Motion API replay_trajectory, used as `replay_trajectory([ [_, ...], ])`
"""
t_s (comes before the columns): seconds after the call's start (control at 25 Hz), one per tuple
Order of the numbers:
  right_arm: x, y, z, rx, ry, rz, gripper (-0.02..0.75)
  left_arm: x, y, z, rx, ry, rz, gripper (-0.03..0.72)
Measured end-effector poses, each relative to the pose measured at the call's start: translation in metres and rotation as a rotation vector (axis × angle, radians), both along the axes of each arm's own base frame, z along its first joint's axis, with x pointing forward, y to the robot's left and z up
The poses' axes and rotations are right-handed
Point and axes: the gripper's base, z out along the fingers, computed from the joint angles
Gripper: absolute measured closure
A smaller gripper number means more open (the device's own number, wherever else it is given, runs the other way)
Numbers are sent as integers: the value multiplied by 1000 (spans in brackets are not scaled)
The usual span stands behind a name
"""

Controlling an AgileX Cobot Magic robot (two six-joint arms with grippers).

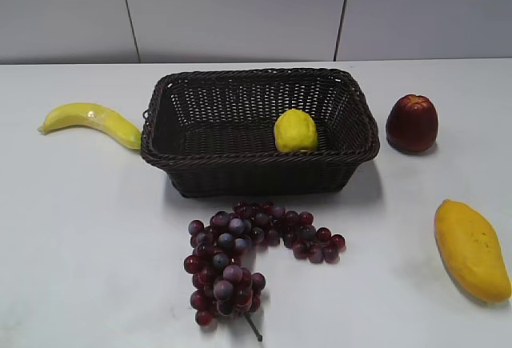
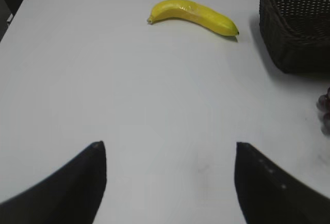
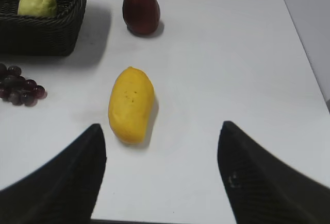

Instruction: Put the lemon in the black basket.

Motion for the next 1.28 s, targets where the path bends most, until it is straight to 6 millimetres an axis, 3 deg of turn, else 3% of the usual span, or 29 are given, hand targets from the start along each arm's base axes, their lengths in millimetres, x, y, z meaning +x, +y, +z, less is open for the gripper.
replay_trajectory([
  [0.44,0,0,0,0,0,0,183,8,-1,-2,1,8,2,117],
  [1.28,0,0,0,0,0,0,183,4,-1,-2,0,-20,88,266],
])
